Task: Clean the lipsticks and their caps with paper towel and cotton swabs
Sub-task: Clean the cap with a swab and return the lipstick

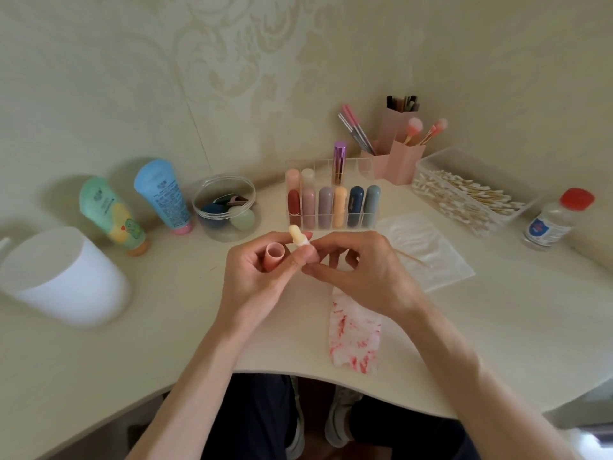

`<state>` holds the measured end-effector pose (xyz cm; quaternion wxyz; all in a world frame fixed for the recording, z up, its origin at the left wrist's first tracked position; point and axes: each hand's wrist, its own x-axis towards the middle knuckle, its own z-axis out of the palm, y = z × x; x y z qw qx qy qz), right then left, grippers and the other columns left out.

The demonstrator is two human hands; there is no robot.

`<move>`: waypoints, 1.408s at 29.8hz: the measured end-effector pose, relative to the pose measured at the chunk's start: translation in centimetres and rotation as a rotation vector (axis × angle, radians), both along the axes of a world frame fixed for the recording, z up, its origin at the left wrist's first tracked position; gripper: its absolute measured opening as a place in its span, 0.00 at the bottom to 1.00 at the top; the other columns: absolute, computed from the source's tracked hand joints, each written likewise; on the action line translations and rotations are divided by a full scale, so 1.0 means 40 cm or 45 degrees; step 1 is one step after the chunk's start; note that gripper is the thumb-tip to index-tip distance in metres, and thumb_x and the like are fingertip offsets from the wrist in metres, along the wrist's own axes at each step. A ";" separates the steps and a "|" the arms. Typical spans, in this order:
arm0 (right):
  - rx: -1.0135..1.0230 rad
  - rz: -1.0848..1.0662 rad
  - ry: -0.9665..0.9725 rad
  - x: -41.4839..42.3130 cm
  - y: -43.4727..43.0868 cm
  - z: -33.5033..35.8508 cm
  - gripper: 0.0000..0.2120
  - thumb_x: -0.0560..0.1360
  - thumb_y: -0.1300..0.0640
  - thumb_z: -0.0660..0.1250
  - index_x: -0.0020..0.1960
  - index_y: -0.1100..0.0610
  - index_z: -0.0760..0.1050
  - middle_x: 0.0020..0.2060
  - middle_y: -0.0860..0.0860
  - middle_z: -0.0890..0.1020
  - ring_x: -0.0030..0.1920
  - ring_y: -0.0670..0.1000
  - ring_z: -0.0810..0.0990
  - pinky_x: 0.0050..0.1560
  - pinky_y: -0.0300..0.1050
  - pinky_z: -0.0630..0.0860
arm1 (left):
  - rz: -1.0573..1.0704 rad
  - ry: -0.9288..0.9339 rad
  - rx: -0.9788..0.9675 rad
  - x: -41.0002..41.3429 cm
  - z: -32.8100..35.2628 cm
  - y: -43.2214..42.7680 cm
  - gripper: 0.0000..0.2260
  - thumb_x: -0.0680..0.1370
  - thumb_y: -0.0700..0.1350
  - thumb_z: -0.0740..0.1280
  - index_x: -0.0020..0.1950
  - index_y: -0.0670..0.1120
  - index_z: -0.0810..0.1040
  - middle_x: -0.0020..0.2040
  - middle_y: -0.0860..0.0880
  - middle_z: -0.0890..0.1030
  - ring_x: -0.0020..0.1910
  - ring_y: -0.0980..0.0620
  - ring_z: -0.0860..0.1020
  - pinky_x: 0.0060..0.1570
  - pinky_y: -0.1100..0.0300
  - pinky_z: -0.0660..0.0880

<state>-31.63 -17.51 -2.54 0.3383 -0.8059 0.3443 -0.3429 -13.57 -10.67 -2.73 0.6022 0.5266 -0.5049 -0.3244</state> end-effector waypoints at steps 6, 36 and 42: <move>-0.067 -0.072 -0.046 0.015 0.010 -0.012 0.11 0.73 0.47 0.80 0.50 0.48 0.81 0.42 0.40 0.85 0.45 0.47 0.85 0.40 0.37 0.74 | 0.033 0.072 -0.017 0.000 0.005 0.002 0.12 0.73 0.47 0.80 0.43 0.40 0.84 0.38 0.28 0.78 0.37 0.30 0.70 0.45 0.48 0.68; -0.414 -0.133 -0.175 0.041 0.043 -0.005 0.11 0.75 0.62 0.78 0.45 0.60 0.75 0.41 0.46 0.77 0.36 0.49 0.75 0.36 0.48 0.76 | 0.052 0.217 -0.006 -0.020 0.029 0.003 0.12 0.71 0.46 0.79 0.32 0.54 0.78 0.40 0.41 0.88 0.48 0.27 0.82 0.52 0.56 0.78; -0.556 -0.170 -0.070 0.044 0.049 -0.005 0.10 0.76 0.63 0.76 0.45 0.60 0.74 0.43 0.45 0.75 0.37 0.47 0.74 0.35 0.45 0.75 | 0.032 0.201 0.012 -0.007 0.012 0.003 0.14 0.70 0.48 0.82 0.35 0.47 0.78 0.40 0.33 0.85 0.46 0.26 0.82 0.55 0.40 0.80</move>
